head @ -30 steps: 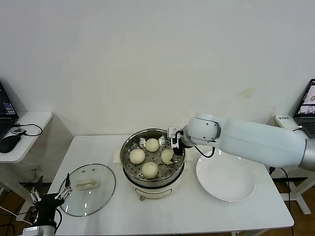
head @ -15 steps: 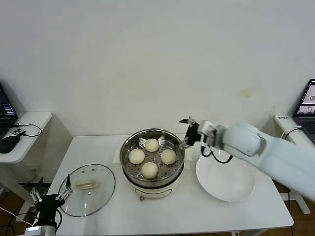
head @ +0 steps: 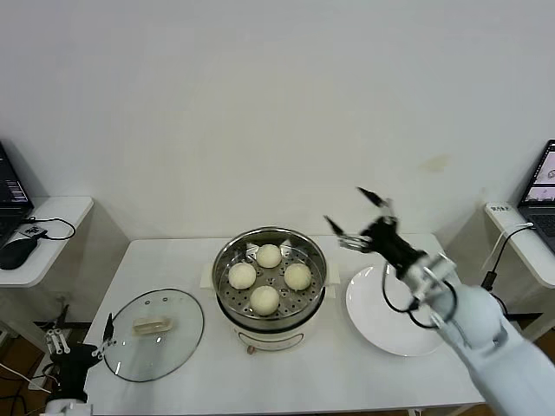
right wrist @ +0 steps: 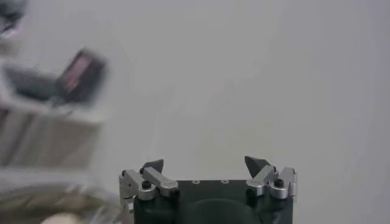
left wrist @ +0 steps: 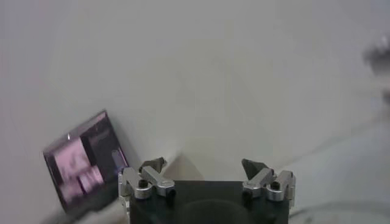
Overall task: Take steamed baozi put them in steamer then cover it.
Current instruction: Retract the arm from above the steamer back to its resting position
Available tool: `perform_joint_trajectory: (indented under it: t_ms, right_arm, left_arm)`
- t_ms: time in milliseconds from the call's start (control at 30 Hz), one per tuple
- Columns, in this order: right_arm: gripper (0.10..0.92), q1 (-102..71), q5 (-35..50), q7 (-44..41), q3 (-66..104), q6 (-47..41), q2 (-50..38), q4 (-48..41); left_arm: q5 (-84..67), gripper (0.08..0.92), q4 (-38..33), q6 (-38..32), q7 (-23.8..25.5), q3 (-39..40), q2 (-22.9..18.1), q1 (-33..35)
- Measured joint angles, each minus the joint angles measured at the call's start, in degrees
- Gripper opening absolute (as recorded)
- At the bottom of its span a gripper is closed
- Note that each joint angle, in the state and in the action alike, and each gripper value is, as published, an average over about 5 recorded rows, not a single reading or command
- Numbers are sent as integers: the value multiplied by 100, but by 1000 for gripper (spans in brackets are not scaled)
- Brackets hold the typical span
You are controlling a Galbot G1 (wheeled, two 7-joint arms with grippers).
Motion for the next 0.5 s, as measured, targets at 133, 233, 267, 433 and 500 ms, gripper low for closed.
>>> perform_joint_trajectory:
  t_ms: [133,233,267,433,500]
  right_arm:
    - [823,-1112,-113,103,1015,354,533,64]
    - [823,-1760,-193,165,1612,555,858,93]
    - [823,-1936,-221,181,1767,614,952,102]
    - [823,-2571,-345,226,2292,841,1356,153]
    - [823,-2711,-384,236,2431,903,1485,162]
  left_arm:
    - [1348,823,240,-94,-30,-22,83,80]
    - [2140,823,392,-125,-32,11,155,90]
    - [2350,823,447,-134,-30,30,180,79]
    - [3083,823,740,-195,-34,142,296,-50]
    - [3279,823,864,-224,-50,192,336,-126]
